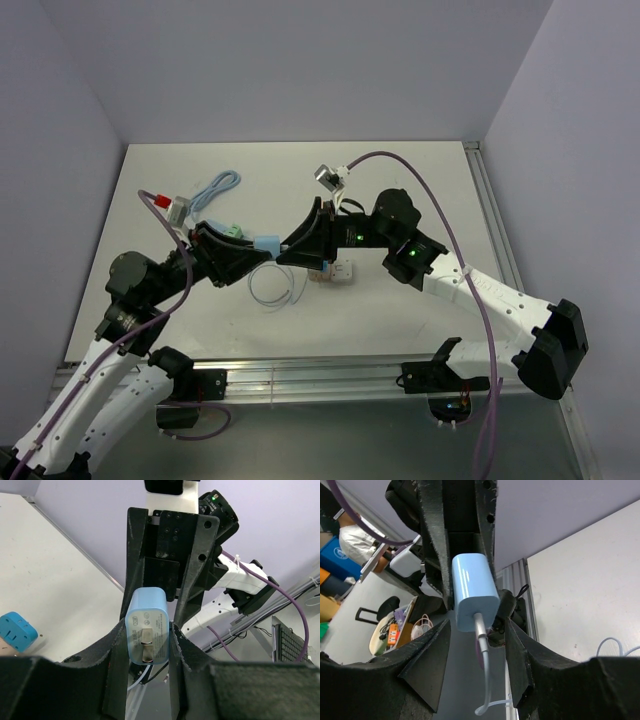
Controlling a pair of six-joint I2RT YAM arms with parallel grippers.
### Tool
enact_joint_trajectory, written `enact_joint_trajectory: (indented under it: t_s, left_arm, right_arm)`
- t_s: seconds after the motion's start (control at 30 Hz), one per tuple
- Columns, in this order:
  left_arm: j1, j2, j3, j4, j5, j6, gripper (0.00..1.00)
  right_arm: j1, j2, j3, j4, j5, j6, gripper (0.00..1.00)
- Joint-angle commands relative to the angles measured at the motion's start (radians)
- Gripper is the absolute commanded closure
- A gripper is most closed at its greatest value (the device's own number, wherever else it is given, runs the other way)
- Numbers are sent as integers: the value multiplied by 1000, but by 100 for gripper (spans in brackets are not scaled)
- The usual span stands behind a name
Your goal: Insert the plug
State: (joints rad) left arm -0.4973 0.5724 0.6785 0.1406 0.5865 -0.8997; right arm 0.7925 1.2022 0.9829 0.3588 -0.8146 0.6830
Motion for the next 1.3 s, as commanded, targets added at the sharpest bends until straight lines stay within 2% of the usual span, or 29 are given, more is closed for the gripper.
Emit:
enact_joint_trajectory:
  t_s: [0.0,0.13,0.27,0.47,0.6,0.7,0.73,0.8,0.83,0.87,0.9,0.97,1.0,1.1,1.27]
  left_arm:
    - [-3,-5,10,48,21,-8,100]
    - [-1,-9,0,59,19,-21,100]
    - [-3,-11,-2,63,24,-27,100]
    - [-1,-9,-19,96,27,-47,100]
    - [-1,-5,-20,112,26,-51,100]
    - [-3,-5,-20,116,26,-53,100]
    - [-3,-5,-19,113,24,-51,100]
    - [-1,-11,-16,97,15,-41,99]
    - [-1,-14,-14,77,9,-35,94]
    - [-1,-20,-13,61,-3,-21,76]
    - [-3,-22,-8,45,-11,-16,65]
    - [-1,-37,-4,-1,-22,11,50]
    - [-3,-46,0,-18,-40,22,35]
    - [-1,-74,3,-64,-56,45,22]
    - [-3,-95,45,-180,-65,110,11]
  right_arm:
    - [5,-1,46,54,32,-4,45]
    - [7,5,59,37,55,0,45]
    - [7,11,59,103,37,39,46]
    - [5,46,71,164,5,88,56]
    - [10,66,71,201,-34,113,57]
    - [14,76,72,206,-54,113,85]
    - [14,80,76,206,-69,112,100]
    - [19,85,82,194,-83,101,100]
    - [19,85,82,184,-83,90,100]
    - [19,77,82,161,-78,70,100]
    - [19,73,85,138,-74,53,100]
    - [19,60,92,71,-64,1,100]
    - [19,50,100,49,-63,-13,100]
    - [16,37,117,-40,-66,-72,100]
    - [4,33,138,-136,-100,-125,100]
